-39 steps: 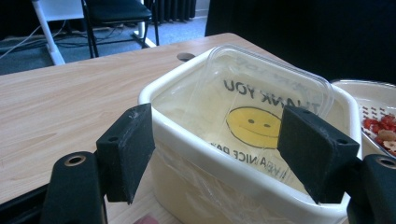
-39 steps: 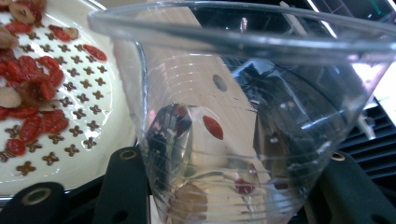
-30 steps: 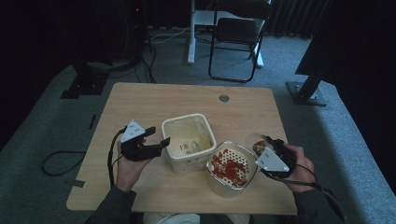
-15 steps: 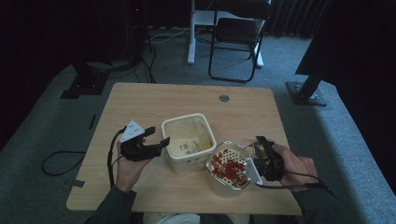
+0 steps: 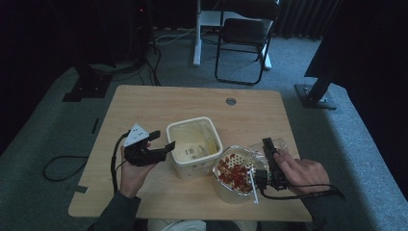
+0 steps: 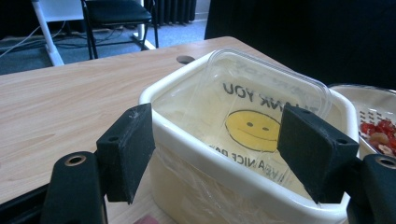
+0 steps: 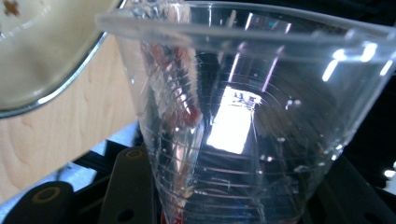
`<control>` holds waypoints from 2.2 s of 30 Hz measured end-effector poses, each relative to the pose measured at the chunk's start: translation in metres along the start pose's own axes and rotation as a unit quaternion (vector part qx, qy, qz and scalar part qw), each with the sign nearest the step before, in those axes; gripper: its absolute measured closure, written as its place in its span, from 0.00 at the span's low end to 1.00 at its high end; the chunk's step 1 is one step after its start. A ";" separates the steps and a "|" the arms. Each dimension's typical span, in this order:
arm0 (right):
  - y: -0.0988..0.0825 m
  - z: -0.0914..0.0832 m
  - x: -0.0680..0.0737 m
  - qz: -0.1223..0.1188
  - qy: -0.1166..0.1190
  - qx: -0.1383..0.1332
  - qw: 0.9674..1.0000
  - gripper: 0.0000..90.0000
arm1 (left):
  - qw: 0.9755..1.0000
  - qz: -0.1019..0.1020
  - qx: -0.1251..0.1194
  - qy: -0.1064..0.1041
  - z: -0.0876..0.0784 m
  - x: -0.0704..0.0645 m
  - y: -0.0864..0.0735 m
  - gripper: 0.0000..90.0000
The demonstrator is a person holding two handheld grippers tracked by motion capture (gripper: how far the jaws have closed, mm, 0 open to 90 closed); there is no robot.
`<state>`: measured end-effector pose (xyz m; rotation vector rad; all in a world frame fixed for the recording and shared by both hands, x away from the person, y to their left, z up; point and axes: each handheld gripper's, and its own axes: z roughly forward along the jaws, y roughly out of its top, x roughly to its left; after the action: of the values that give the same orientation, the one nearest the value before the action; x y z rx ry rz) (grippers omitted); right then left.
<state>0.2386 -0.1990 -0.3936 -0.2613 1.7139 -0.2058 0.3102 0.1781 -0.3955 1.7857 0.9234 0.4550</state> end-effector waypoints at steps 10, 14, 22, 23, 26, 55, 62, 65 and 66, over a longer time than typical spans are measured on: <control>0.002 -0.001 0.004 -0.003 -0.016 -0.009 1.000 0.60 | 1.000 -0.001 0.000 -0.001 0.001 -0.001 0.000 0.31; 0.002 -0.002 0.004 0.006 -0.013 -0.007 1.000 0.61 | 1.000 -0.001 0.000 -0.001 0.001 -0.001 0.000 0.31; 0.002 -0.005 0.004 0.014 -0.013 -0.013 1.000 0.61 | 1.000 -0.001 -0.001 0.000 0.000 0.000 0.000 0.31; 0.002 -0.005 0.003 0.024 -0.013 -0.015 1.000 0.61 | 1.000 -0.001 -0.001 0.000 0.000 0.000 0.000 0.31; 0.007 -0.005 0.006 0.021 0.001 -0.028 0.999 0.61 | 1.000 -0.002 -0.001 -0.002 0.001 -0.001 0.000 0.31; -0.027 0.026 0.013 0.411 0.129 -0.115 0.895 0.61 | 1.000 -0.006 -0.006 0.002 -0.001 0.002 0.000 0.31; -0.053 0.051 0.007 0.606 0.200 -0.157 0.754 0.60 | 1.000 -0.006 -0.005 0.004 -0.002 0.003 -0.002 0.31; -0.057 0.057 -0.001 0.641 0.222 -0.187 0.711 0.60 | 1.000 -0.009 -0.005 0.005 -0.002 0.004 -0.003 0.31; -0.057 0.058 -0.004 0.645 0.226 -0.192 0.704 0.60 | 1.000 -0.009 -0.005 0.006 -0.002 0.005 -0.004 0.31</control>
<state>0.2996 -0.2518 -0.3826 0.7930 2.0139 1.2359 0.3104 0.1838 -0.3984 1.7673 0.9425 0.4583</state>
